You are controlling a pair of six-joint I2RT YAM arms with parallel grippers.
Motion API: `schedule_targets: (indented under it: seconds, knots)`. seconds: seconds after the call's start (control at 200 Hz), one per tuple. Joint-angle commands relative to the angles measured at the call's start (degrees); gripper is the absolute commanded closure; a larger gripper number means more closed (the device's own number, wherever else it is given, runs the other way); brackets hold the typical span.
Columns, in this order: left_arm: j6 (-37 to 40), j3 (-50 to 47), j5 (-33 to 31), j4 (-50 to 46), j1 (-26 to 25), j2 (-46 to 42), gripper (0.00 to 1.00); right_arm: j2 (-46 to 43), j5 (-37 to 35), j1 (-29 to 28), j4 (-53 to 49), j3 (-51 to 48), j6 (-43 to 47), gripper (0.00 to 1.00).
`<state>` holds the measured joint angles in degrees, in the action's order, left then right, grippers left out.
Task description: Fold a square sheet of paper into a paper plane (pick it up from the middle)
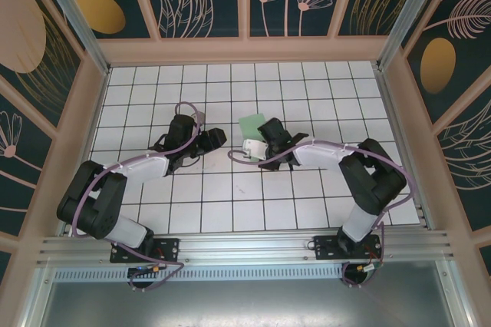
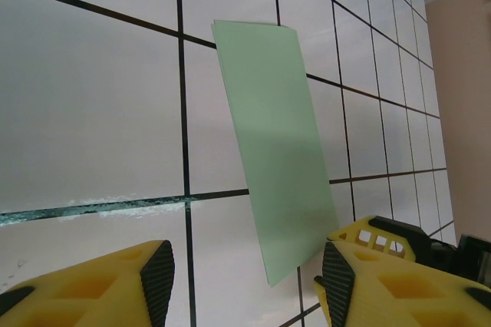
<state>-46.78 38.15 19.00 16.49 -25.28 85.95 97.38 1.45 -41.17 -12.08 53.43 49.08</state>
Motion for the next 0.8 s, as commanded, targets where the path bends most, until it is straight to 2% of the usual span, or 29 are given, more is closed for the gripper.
schedule_targets:
  seconds: [0.0,0.295,0.585,0.796]
  knots:
    - [0.73,0.39,-0.31,0.74,0.14,0.71,0.43,1.57,1.80,0.43,-1.92,1.29,2.23,0.57]
    - [0.89,0.42,-0.63,0.33,0.14,0.28,0.44,4.58,-1.80,0.72,1.49,2.38,2.35,0.56]
    - [0.82,0.18,-0.55,0.39,0.15,0.44,0.43,4.86,-1.56,1.77,2.85,2.45,2.08,0.62]
    - [0.90,0.34,-0.37,0.24,0.14,0.44,0.43,5.59,-0.95,2.06,1.92,3.32,1.64,0.72]
